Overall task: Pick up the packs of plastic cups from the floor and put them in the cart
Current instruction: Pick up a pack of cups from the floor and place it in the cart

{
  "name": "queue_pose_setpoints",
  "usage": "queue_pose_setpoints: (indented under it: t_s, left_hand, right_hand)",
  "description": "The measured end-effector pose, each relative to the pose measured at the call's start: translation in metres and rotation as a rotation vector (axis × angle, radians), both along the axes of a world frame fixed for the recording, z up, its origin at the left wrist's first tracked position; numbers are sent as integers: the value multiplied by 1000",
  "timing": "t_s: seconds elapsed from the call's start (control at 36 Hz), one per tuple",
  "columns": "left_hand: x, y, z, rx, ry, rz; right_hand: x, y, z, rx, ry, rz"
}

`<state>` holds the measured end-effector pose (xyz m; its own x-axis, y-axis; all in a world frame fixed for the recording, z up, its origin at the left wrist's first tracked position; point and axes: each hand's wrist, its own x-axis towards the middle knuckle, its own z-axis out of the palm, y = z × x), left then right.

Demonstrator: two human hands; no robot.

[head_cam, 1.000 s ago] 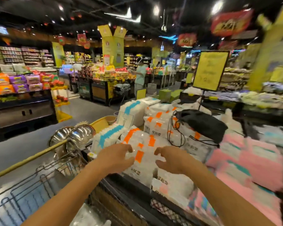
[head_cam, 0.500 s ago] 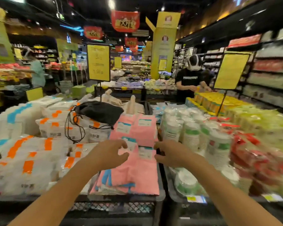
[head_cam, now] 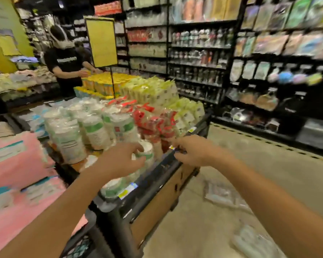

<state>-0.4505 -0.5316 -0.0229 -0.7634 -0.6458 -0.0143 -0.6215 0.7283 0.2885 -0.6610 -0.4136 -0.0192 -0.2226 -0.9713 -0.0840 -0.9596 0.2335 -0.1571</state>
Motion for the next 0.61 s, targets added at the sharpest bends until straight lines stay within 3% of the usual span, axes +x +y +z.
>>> queue_pose_setpoints:
  t_s: [0.31, 0.61]
  left_hand:
    - [-151, 85, -27, 99, -49, -488]
    - [-301, 194, -49, 81, -82, -672]
  right_hand:
    - [-72, 174, -24, -31, -77, -495]
    - [-174, 311, -52, -50, -90, -750]
